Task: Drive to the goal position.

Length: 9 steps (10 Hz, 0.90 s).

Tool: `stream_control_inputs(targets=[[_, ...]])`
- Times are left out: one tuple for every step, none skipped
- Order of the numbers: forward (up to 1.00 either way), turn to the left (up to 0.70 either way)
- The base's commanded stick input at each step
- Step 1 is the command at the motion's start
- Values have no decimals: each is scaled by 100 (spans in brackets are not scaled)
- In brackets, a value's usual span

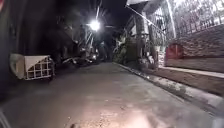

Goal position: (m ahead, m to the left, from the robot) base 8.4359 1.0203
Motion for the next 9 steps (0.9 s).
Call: stream_control_inputs(targets=[[0,0],[0,0],[0,0],[24,0],[83,0],[100,0],[100,0],[100,0],[100,0]])
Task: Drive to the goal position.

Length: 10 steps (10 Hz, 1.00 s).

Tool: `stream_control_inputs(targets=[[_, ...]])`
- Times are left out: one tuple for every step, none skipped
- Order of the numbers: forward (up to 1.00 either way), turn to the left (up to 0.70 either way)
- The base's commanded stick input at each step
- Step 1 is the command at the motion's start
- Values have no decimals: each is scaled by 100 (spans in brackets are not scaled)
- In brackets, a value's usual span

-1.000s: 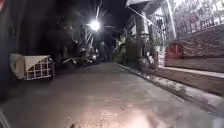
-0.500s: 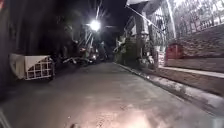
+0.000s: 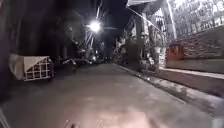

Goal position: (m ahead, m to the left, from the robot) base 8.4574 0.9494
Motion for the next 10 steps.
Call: stream_control_inputs(targets=[[100,0],[100,0],[100,0],[100,0],[100,0],[100,0],[100,0],[100,0],[100,0],[100,0]])
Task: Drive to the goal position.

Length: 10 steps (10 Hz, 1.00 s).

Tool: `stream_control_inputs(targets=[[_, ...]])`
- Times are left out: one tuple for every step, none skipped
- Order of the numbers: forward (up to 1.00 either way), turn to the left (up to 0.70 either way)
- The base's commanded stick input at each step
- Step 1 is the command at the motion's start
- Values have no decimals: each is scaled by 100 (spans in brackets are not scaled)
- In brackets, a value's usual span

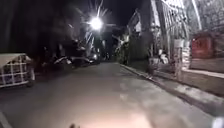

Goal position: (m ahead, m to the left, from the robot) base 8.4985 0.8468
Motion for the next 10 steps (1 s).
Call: stream_control_inputs(targets=[[100,0],[100,0],[100,0],[100,0],[100,0],[100,0],[100,0],[100,0],[100,0],[100,0]])
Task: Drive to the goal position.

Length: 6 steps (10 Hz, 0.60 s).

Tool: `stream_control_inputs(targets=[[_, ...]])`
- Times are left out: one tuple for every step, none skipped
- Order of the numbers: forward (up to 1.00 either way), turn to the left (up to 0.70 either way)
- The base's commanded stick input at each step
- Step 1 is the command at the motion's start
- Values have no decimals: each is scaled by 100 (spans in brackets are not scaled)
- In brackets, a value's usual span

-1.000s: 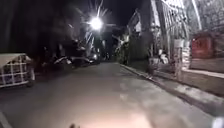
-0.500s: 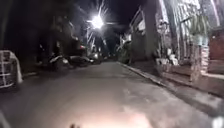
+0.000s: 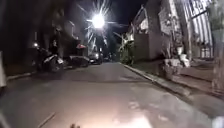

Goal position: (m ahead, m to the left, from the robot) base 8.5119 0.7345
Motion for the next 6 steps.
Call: stream_control_inputs(targets=[[100,0],[100,0],[100,0],[100,-18],[100,-27],[100,-3]])
